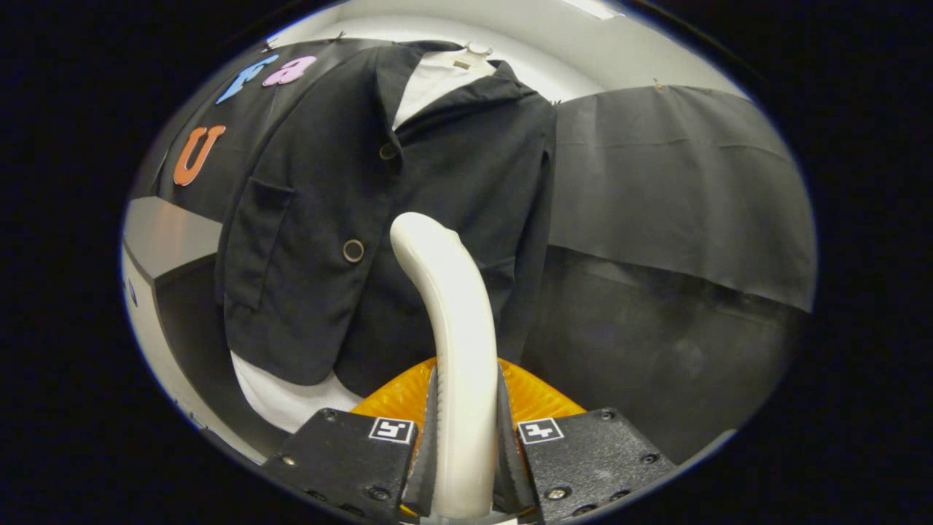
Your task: Iron the clothes twice with a garment steamer, once on the left side and once on the right side.
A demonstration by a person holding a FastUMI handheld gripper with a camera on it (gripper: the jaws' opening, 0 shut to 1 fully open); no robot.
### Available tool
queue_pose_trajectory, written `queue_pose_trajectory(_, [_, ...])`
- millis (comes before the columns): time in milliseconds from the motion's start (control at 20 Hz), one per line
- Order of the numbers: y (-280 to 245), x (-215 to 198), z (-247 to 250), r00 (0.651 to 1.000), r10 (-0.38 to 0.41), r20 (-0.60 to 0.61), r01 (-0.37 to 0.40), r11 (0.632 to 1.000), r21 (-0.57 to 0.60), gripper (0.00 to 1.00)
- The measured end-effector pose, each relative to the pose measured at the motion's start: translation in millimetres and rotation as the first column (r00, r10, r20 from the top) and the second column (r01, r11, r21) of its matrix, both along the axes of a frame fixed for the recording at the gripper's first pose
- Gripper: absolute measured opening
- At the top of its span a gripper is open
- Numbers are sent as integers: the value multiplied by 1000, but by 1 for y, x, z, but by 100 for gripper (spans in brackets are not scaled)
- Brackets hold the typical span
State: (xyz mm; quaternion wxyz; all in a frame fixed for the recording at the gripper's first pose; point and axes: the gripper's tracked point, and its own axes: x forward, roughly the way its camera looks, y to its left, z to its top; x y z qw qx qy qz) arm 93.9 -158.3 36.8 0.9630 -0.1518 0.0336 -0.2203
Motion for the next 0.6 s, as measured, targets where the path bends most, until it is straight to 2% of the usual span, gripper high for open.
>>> queue_pose_trajectory(600, [3,-6,1,983,-15,-181,14,1000,-8,39])
